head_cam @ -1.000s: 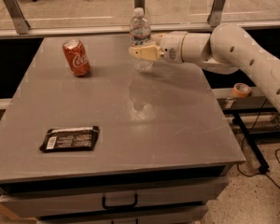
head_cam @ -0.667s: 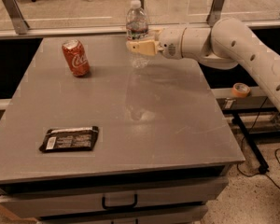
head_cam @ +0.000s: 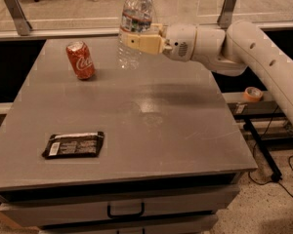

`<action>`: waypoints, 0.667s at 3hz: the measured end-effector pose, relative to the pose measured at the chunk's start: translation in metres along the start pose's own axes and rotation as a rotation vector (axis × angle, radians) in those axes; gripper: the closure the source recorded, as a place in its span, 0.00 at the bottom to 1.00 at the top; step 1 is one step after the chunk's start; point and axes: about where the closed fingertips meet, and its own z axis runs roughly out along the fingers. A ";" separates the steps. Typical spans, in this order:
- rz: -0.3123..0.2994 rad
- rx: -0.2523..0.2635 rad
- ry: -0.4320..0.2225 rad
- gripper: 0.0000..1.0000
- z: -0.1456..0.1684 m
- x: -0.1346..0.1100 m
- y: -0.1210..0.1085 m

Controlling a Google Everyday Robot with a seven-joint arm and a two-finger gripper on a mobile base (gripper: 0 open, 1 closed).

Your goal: Move water bottle near rxbar chocolate

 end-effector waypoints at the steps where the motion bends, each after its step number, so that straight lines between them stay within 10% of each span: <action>1: 0.000 -0.006 0.061 1.00 0.007 0.002 0.006; 2: 0.001 0.013 0.103 1.00 0.015 -0.002 0.036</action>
Offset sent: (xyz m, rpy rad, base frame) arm -0.1019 0.0672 -0.0585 -0.2245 0.1613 0.0291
